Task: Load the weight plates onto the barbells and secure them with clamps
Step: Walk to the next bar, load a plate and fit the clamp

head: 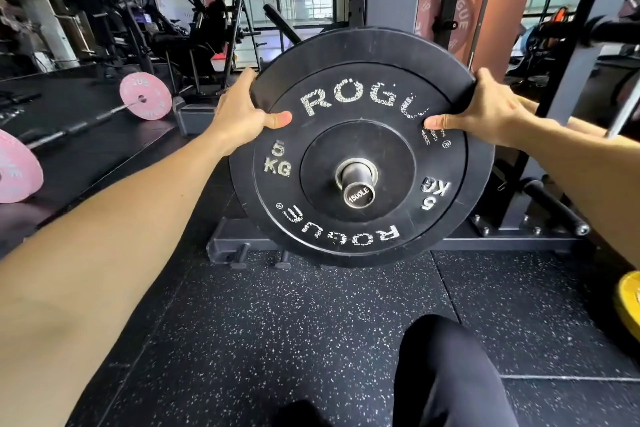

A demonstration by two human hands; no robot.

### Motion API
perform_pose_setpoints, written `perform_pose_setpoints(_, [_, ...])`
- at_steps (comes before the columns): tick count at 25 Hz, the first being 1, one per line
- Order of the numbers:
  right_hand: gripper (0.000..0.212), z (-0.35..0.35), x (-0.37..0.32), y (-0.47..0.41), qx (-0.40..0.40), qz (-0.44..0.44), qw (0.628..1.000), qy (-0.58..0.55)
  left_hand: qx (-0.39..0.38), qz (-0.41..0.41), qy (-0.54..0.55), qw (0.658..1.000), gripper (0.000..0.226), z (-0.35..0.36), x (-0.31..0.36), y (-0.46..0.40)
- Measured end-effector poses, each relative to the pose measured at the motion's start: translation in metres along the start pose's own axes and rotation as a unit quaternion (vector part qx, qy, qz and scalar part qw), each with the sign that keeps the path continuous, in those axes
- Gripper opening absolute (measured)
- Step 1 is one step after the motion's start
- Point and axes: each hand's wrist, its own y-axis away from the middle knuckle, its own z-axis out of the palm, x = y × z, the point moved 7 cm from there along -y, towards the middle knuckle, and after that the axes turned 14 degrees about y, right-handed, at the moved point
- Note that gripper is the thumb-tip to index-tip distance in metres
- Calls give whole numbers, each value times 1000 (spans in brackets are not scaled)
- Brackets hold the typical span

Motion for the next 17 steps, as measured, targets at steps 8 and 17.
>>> perform_pose_setpoints(8, [91,42,8,-98,-4,3,1000,-23,15,-16,1,1000,62,23,-46,-91])
perform_pose_setpoints(17, [88,90,16,-206,-8,-3,999,-35,27,-34,6,999,63,48,-103,-198])
